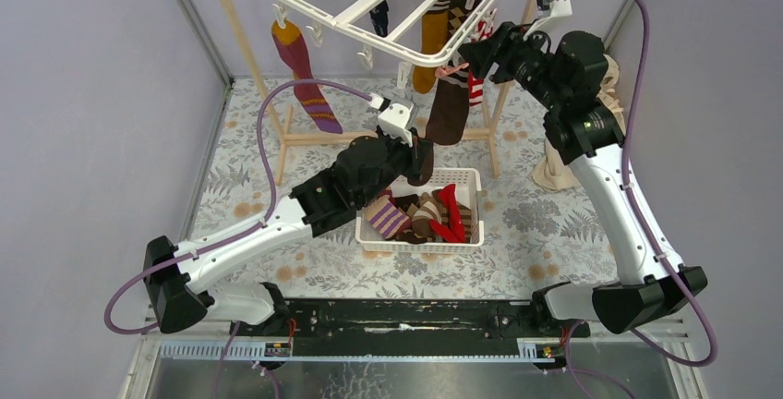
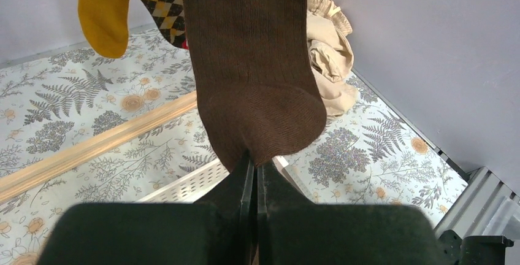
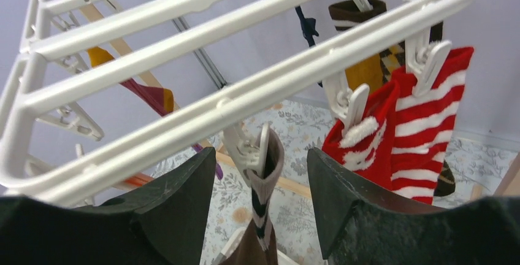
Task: Remove the socks clipped to the hanger
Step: Remove the sock from the hanger.
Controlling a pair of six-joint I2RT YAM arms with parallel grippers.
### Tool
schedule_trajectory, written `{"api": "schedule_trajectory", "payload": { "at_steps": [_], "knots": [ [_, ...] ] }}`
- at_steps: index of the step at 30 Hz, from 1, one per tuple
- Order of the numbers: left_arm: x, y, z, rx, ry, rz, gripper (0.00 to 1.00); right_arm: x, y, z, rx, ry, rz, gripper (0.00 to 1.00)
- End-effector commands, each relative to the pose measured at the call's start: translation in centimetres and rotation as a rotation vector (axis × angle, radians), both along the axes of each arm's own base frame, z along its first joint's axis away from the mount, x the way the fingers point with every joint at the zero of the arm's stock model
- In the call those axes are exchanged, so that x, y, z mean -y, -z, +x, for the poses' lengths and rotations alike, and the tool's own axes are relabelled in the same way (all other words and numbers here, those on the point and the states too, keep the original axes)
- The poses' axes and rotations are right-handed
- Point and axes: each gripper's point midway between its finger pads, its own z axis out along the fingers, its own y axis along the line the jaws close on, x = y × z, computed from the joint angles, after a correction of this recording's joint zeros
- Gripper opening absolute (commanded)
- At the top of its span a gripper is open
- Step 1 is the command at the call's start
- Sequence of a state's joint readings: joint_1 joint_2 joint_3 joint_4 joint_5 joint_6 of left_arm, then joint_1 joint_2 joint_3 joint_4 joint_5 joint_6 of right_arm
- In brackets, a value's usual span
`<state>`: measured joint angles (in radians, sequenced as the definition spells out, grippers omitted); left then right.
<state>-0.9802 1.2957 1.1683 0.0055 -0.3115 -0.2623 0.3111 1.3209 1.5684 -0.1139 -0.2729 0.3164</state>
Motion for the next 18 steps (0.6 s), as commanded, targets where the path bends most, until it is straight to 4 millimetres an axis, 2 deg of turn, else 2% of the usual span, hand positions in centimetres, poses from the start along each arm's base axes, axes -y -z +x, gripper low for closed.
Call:
{"api": "schedule_trajectory", "payload": {
  "at_steps": [1,8,18],
  "knots": [
    [-0.1,-2.3,0.0,0.042,0.01,-0.041,0.0,-0.1,-5.1,-0.2,0.136,-0.008,0.058,0.63],
    [0.0,-2.4,0.1,0.041,0.013,-0.044,0.0,-0.8,-5.1,0.0,0.133,-0.024,0.05,0.61],
    [0.0,-2.3,0.1,0.039,0.015,-0.042,0.0,-2.5,-4.5,-1.0,0.139,-0.036,0.009,0.6]
  ]
}}
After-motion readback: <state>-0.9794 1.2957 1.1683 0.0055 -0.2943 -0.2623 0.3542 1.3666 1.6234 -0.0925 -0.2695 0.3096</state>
